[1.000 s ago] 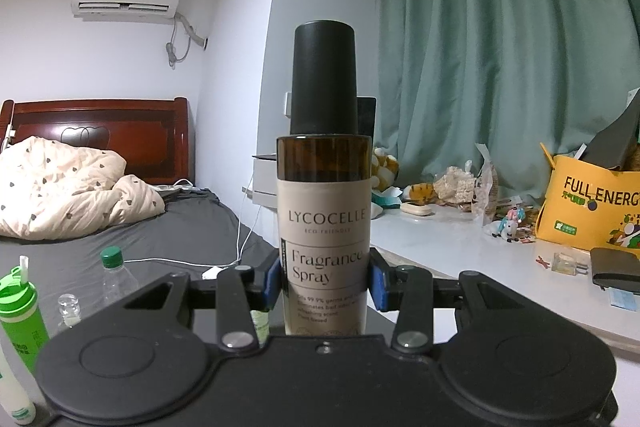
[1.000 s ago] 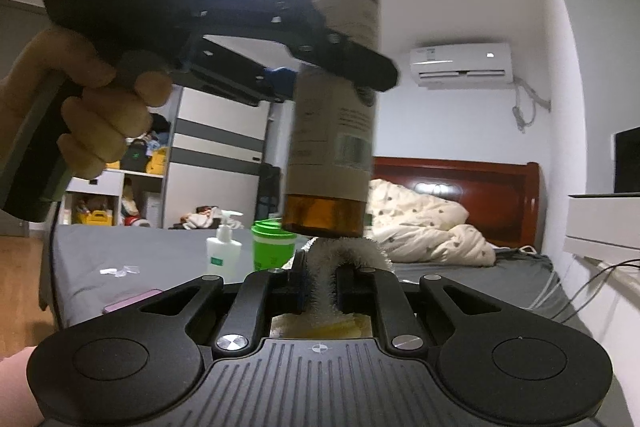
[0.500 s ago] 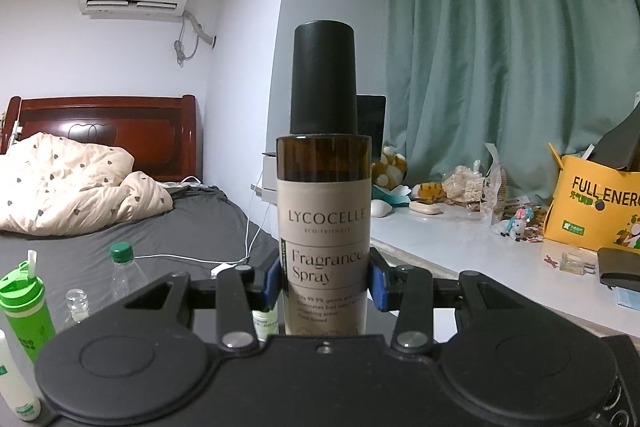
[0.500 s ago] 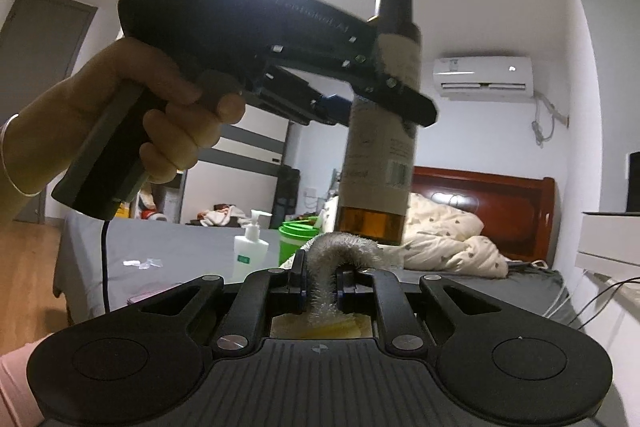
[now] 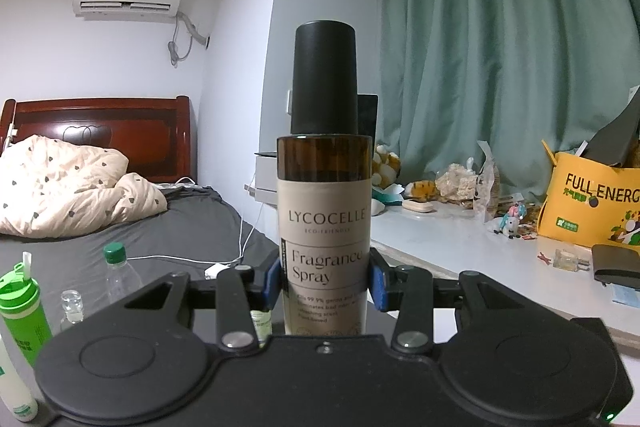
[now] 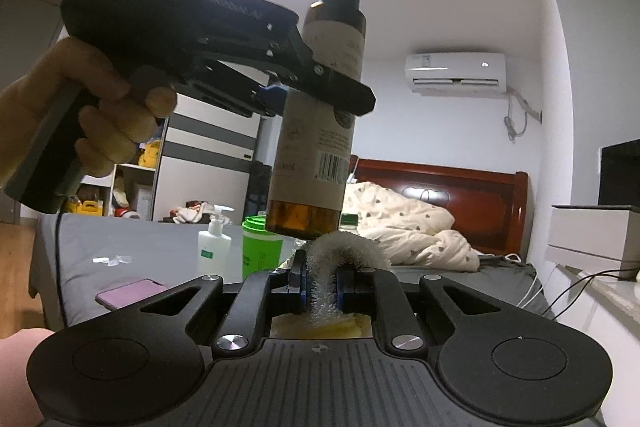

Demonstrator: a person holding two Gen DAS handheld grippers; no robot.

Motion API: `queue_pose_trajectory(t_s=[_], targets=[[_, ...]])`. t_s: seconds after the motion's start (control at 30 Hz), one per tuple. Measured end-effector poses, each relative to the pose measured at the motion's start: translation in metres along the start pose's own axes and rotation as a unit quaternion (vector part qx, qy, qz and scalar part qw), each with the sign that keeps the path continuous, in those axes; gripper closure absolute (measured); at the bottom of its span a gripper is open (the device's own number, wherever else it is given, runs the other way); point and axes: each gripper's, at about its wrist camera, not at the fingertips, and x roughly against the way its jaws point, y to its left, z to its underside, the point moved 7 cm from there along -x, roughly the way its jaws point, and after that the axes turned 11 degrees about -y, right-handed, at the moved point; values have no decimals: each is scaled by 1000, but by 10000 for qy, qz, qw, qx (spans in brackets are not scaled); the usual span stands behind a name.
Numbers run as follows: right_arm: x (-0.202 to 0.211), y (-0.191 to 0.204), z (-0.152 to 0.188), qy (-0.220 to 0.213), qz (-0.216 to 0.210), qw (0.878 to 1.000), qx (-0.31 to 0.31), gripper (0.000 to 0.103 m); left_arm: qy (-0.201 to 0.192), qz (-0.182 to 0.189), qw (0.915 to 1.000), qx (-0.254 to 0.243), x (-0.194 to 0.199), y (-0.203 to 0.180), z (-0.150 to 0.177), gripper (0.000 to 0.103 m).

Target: Clean container

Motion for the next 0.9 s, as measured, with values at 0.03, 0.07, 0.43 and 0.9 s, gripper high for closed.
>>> queue_pose_trajectory(t_s=[0.03, 0.07, 0.43, 0.9], targets=[[-2, -1, 0, 1, -6, 10000, -25, 90, -5, 6, 10000, 8, 0, 0, 0, 62], [-4, -2, 1, 3, -14, 10000, -44, 90, -10, 12, 10000, 16, 1, 0, 0, 62], [-21, 11, 1, 1, -294, 9995, -124, 90, -43, 36, 10000, 59, 0, 1, 0, 62], [-17, 34, 0, -14, -550, 9985, -19, 90, -6, -40, 9999, 117, 1, 12, 3, 62]])
